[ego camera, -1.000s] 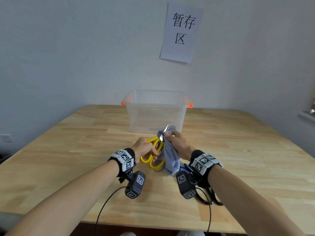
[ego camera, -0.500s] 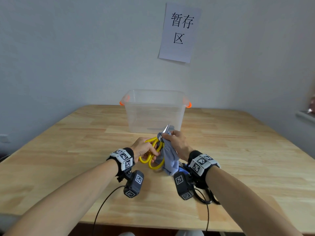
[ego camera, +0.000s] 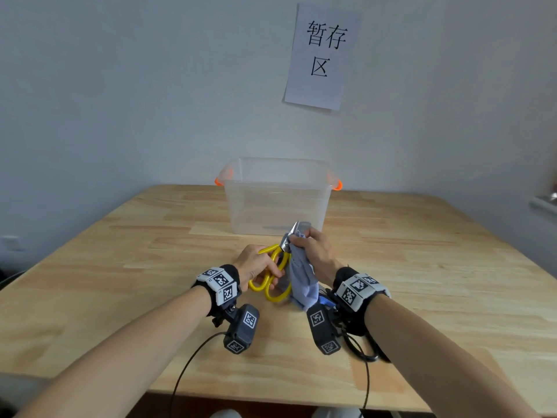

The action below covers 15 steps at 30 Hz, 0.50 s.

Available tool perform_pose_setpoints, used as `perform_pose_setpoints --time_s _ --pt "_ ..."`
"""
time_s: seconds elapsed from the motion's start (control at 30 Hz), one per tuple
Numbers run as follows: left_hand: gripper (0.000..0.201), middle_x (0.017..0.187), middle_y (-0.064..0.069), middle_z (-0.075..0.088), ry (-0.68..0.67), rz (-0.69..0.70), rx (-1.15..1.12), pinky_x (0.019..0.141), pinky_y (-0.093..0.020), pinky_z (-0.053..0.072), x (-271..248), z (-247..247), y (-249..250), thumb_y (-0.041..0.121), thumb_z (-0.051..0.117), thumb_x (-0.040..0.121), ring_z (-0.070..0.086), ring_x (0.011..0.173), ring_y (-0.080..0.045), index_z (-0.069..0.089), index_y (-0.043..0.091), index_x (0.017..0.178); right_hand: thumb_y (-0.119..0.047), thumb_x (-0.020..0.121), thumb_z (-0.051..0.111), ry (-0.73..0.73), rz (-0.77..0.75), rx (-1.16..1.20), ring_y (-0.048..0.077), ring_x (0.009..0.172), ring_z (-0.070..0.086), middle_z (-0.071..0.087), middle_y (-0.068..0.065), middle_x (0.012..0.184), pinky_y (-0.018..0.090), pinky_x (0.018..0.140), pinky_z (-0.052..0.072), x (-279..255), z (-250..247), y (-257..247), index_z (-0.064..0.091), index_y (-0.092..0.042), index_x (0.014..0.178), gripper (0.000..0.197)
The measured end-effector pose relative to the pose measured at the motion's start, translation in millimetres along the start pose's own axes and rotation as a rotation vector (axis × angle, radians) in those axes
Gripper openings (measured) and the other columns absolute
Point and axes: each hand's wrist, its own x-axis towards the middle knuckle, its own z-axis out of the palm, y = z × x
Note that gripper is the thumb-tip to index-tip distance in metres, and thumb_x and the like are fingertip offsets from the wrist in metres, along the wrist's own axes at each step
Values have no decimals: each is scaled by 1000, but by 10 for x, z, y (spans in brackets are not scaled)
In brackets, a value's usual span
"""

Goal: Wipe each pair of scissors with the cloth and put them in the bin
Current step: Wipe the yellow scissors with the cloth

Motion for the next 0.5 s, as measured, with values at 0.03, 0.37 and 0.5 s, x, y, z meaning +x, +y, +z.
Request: perform_pose_setpoints --time_s 0.03,0.37,0.5 --pt "23 63 -19 61 12 -4 -9 50 -32 52 10 -4 6 -19 64 73 58 51 -29 60 3 74 -6 88 70 -11 3 -33 12 54 59 59 4 61 22 48 47 -16 11 12 45 -13 69 32" --pt "23 64 -19 63 -40 -5 44 55 -33 52 -14 32 26 -18 66 73 60 53 -30 61 4 74 0 87 68 17 -3 23 25 69 64 62 14 73 31 59 53 -6 0 12 44 -13 70 32" --pt "22 63 -17 63 -17 24 43 56 -34 54 -23 46 36 -17 66 74 61 53 -30 59 4 75 -3 92 65 51 -73 45 21 64 62 59 9 68 32 58 52 25 40 23 44 -14 72 31"
